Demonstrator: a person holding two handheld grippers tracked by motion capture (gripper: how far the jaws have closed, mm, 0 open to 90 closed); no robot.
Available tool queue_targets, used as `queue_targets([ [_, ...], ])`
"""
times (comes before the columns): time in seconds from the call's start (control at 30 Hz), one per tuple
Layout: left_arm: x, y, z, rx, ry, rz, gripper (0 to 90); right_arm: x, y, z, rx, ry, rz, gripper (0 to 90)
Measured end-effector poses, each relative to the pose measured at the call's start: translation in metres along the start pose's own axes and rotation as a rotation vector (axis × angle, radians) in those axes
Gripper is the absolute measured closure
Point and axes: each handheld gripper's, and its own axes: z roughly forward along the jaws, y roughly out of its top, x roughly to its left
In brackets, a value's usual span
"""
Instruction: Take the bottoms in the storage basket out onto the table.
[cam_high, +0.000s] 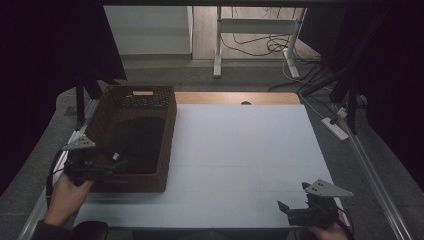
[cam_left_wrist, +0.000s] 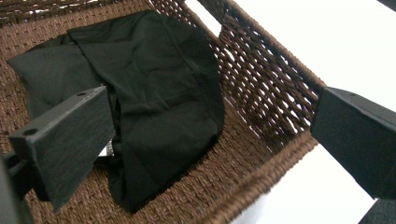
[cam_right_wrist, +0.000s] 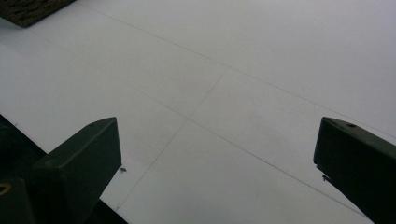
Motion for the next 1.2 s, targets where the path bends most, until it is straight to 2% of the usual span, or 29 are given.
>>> queue_targets([
  [0.27, 0.006, 0.013, 0.008, 0.023, 0.037, -0.003, 0.0, 0.0, 0.0, 0.001, 0.003, 0.0, -0.003, 1.3],
  [0.47, 0.013, 0.019, 0.013, 0.054, 0.037, 0.008, 0.0, 0.0, 0.0, 0.001, 0.004, 0.003, -0.004, 1.3],
  [0.67, 0.022, 0.025, 0.019, 0.062, 0.012, -0.015, 0.0, 0.001, 0.0, 0.001, 0.013, 0.007, -0.011, 1.3],
  [0.83, 0.027, 0.031, 0.025, 0.075, 0.02, -0.015, 0.0, 0.002, 0.001, 0.002, 0.016, 0.008, -0.018, 1.3],
  [1.03, 0.032, 0.04, 0.036, 0.087, 0.037, 0.009, 0.0, 0.001, 0.001, 0.002, 0.015, 0.009, -0.015, 1.3],
  [1.2, 0.036, 0.047, 0.047, 0.125, 0.034, 0.032, 0.0, 0.001, 0.001, 0.002, 0.016, 0.01, -0.013, 1.3],
])
